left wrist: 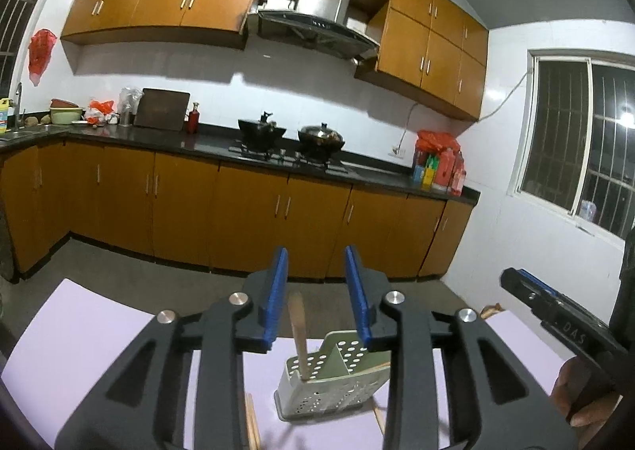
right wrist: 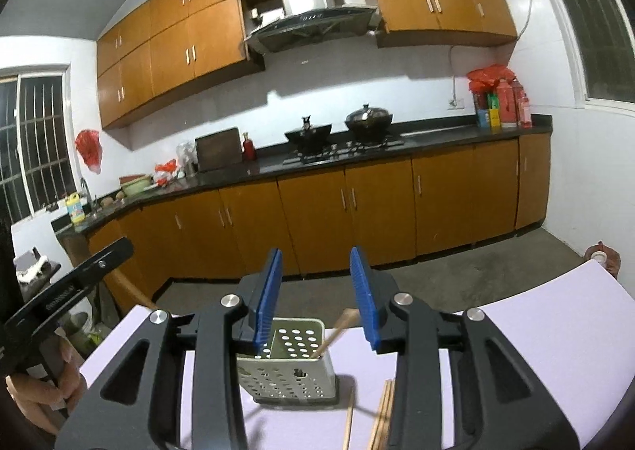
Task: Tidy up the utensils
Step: 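Move both open tools back down to the chopsticks on the table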
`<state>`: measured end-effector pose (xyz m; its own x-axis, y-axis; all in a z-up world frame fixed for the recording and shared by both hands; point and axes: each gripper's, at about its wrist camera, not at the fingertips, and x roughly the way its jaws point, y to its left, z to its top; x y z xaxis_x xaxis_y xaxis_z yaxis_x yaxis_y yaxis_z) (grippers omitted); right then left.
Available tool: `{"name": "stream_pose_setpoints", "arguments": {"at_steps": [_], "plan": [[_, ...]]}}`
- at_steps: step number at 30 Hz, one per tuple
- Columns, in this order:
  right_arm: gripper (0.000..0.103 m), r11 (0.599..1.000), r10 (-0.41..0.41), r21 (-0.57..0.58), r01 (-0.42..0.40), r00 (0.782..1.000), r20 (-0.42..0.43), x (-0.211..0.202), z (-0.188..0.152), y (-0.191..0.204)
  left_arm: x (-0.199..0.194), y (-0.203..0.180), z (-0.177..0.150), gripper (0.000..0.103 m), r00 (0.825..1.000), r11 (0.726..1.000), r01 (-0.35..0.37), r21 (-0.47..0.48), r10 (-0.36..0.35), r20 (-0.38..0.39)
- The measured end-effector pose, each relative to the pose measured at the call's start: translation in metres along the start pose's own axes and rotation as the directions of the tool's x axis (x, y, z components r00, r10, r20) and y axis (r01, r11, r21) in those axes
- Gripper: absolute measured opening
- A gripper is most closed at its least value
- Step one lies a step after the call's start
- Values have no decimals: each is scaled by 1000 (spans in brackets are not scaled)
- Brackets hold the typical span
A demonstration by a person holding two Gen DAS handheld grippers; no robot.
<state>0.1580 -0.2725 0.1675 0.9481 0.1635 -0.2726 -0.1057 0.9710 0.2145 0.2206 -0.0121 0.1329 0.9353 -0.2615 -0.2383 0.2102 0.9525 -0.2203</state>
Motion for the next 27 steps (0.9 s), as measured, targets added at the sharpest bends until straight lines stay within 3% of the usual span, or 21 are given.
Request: {"name": "stream_pose_setpoints", "arguments": {"at_steps": [6,10,11,12,14,16,19,26,27], "plan": [[37,997,-79,20,79,997,-12,-31,-15,-25,-45,17,-4,39,998,999,-50,-5,51,28],[37,987,-149,31,155,977,-155,-22,-62,-53,-60,35,-37,41,990,991,-135,18,136,-38],[32,986,-149,41,161,967,-205,-16,-76,-59,-58,40,-49,41,984,987,-159,27,160,-73],[21,984,-146,55,167,951,-273,-8,-95,-66,-57,45,-61,41,978,984,-175,32,178,-108],[14,984,-119,78,161,915,-387,7,-128,-75,-49,57,-90,40,960,980,-196,30,198,-198],[12,985,-86,93,148,875,-477,18,-160,-76,-42,67,-117,40,935,978,-206,11,200,-292],[12,989,-57,86,122,840,-539,26,-189,-67,-34,76,-151,39,902,977,-213,-16,190,-387],[12,993,-53,53,106,799,-599,39,-207,-54,-28,78,-194,39,863,980,-197,-7,170,-476],[12,993,-59,49,108,805,-591,38,-206,-54,-29,77,-198,39,860,981,-195,-5,169,-482]]}}
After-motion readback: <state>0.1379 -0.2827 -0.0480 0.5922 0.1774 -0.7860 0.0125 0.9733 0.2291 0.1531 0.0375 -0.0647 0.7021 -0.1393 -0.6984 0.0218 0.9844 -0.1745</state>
